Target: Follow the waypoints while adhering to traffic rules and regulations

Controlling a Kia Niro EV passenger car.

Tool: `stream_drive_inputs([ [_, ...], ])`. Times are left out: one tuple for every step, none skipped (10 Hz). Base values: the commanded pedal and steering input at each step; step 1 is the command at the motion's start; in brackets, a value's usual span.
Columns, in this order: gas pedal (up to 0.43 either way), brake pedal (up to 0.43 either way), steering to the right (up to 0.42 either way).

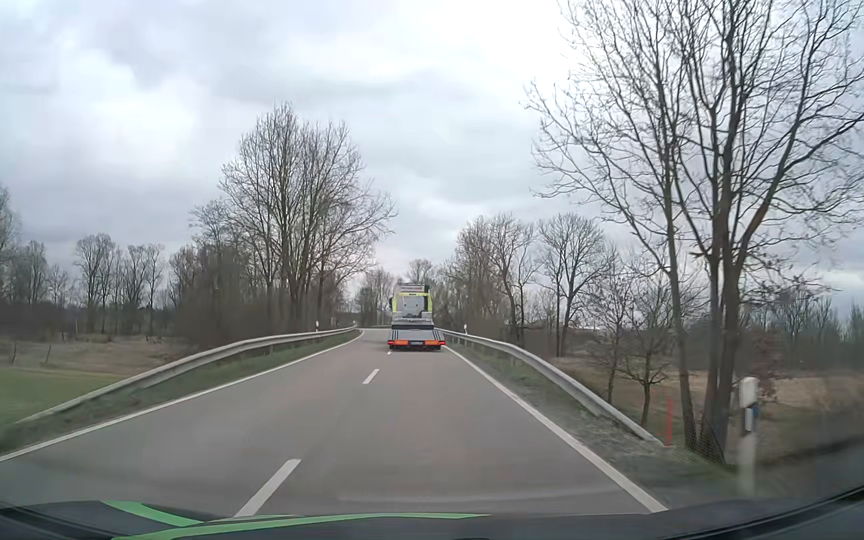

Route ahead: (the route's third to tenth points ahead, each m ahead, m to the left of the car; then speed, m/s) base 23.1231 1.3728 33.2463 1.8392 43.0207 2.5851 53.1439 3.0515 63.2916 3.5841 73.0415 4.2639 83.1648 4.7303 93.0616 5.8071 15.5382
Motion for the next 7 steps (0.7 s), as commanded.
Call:
stream_drive_inputs([
  [0.067, 0.0, -0.003],
  [0.067, 0.0, -0.003],
  [0.067, 0.0, -0.003],
  [0.067, 0.0, -0.003],
  [0.067, 0.0, -0.003],
  [0.067, 0.0, -0.003],
  [0.067, 0.0, -0.003],
])
